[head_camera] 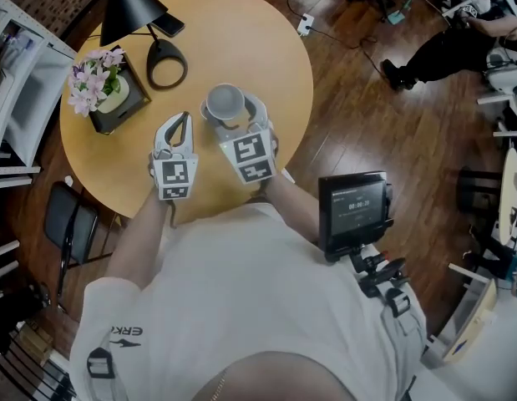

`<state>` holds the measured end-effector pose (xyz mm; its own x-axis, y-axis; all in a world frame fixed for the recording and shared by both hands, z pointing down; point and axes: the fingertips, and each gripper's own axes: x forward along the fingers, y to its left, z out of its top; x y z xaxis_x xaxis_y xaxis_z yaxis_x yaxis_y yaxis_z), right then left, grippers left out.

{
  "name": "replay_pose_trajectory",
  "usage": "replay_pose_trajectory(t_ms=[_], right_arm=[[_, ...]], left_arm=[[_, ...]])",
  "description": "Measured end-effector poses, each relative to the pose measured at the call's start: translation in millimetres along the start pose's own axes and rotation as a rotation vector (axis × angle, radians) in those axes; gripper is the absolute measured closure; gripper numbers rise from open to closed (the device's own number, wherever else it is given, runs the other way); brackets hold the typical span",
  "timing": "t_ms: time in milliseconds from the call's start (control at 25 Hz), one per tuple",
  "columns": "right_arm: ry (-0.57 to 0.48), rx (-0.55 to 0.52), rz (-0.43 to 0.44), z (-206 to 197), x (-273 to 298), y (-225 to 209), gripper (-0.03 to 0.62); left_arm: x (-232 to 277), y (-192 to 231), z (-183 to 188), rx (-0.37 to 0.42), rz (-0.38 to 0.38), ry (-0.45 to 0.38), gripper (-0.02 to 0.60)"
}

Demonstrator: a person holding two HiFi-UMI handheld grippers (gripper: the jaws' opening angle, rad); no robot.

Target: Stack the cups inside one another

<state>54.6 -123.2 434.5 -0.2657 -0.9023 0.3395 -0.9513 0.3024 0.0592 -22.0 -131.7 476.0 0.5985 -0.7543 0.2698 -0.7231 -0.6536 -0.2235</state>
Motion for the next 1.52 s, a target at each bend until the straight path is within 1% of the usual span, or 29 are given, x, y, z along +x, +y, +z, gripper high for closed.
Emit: replay_pose_trajectory(t_ms=[200, 320, 560, 800, 960, 1120, 1280, 1520], right_arm=[[-0.026, 0.005, -0.009, 9, -6, -26, 0.272], [-0.028, 0.005, 0.005, 9, -5, -34, 0.272], [-0.013, -0.007, 0.094, 7, 8, -41, 0.272], [0.018, -0.028, 0.197, -2, 31, -39, 0.272], [0.066, -0.038, 0.249, -16, 43, -32, 0.272], [0.105, -0.026, 0.284, -33, 50, -16, 0.272], [0.149, -0.015, 0.286, -49, 52, -5, 0.272], [0.191, -0.016, 0.277, -60, 56, 2, 0.272]], left_arm=[[8, -6, 20, 0.005, 0.022, -0.026, 0.58], [10, -8, 25, 0.006, 0.043, -0.03, 0.58], [12, -2, 27, -0.019, 0.14, -0.005, 0.58], [10, 6, 19, -0.051, 0.235, 0.04, 0.58], [4, 10, 11, -0.081, 0.283, 0.07, 0.58], [-3, 10, -6, -0.108, 0.286, 0.103, 0.58], [-7, 9, -27, -0.141, 0.27, 0.136, 0.58], [-9, 8, -31, -0.171, 0.258, 0.128, 0.58]])
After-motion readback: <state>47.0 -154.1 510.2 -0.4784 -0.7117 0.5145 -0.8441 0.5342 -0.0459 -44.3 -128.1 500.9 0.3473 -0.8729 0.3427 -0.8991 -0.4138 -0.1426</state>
